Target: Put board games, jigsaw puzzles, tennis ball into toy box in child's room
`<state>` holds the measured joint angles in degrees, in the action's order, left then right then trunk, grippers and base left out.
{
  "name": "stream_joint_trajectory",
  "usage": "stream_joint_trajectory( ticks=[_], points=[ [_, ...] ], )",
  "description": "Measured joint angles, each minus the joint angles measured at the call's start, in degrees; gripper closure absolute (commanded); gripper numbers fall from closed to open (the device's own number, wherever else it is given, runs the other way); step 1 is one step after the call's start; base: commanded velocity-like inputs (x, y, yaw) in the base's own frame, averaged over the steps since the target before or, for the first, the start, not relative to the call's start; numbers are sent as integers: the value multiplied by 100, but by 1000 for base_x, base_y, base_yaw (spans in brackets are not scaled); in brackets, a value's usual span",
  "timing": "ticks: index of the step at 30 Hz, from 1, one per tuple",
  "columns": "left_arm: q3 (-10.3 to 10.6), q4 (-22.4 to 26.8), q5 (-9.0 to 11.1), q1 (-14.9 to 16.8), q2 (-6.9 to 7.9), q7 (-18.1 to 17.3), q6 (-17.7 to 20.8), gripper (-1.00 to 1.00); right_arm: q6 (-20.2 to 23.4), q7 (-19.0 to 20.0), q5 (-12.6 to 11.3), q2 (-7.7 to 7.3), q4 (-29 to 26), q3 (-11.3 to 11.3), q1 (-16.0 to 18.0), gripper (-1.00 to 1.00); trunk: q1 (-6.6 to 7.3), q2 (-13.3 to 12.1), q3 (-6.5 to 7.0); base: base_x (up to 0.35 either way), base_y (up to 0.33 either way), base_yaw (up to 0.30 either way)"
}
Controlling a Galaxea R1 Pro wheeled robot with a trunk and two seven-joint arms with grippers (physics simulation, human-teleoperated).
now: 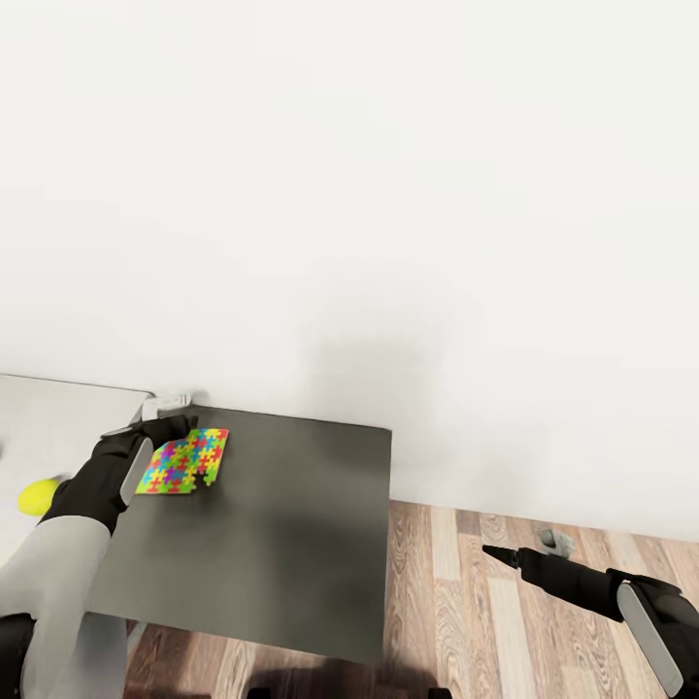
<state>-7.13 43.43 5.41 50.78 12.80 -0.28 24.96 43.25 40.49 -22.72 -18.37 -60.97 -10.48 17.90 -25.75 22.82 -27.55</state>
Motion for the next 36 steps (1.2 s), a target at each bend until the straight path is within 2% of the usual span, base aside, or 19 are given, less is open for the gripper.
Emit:
stream_joint_trajectory(
  ticks=[18, 26, 36],
  points=[
    [-3, -72, -17, 0, 3, 50, 16, -100, 0, -1, 0, 0, -2, 0, 0, -100, 0, 0, 0, -1, 0, 0],
    [-25, -310, 3, 4, 7, 50, -5, -100, 0, -5, 0, 0, -3, 0, 0, -100, 1, 2, 1, 0, 0, 0],
    [-34, -411, 50, 4, 232, -6, -19, -100, 0, -7, 0, 0, -2, 0, 0, -100, 1, 3, 1, 0, 0, 0]
  ],
)
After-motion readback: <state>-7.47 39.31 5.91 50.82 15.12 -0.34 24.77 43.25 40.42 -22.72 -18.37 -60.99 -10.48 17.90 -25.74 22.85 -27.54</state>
